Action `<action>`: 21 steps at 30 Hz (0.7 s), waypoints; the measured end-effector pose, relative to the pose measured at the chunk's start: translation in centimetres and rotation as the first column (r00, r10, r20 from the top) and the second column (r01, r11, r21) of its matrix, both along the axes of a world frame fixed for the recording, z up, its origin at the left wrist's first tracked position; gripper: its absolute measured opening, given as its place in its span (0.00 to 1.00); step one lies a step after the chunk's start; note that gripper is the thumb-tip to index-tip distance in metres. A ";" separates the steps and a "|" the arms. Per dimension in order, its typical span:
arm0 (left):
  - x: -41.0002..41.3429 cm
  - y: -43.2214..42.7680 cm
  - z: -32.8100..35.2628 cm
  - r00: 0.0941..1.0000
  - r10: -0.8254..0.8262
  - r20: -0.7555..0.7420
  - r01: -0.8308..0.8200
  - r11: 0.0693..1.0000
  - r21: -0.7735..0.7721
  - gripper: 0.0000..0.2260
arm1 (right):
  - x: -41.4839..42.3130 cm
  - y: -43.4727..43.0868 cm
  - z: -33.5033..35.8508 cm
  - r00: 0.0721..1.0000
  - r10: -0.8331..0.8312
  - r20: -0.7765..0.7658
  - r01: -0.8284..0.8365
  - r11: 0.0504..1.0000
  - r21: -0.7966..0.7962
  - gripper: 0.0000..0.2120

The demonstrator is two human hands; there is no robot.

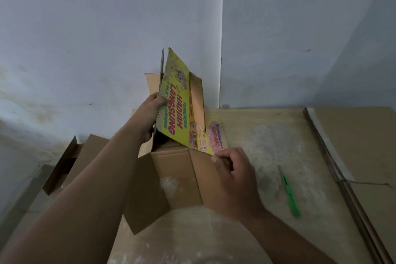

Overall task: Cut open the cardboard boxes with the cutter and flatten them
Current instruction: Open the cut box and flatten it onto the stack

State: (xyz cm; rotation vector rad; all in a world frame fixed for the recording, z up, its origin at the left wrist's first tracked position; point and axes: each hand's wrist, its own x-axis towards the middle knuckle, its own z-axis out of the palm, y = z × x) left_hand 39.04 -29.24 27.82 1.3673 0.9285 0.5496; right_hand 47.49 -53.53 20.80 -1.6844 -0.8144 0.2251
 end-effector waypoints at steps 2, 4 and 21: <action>1.5 0.4 -0.9 0.999 0.002 -0.044 0.000 0.998 0.060 0.18 | 0.2 1.0 -1.1 1.000 0.022 0.005 -0.022 0.997 -0.068 0.03; 2.3 0.6 -2.4 0.981 0.066 -0.181 -0.029 0.979 0.202 0.24 | 1.2 2.7 -2.3 0.998 -0.020 -0.056 0.011 0.988 -0.157 0.04; -5.2 -4.2 -21.3 0.221 -0.075 -0.973 0.723 0.682 0.112 0.47 | 3.2 5.9 -8.6 0.978 -0.174 -0.113 0.105 0.885 -0.454 0.04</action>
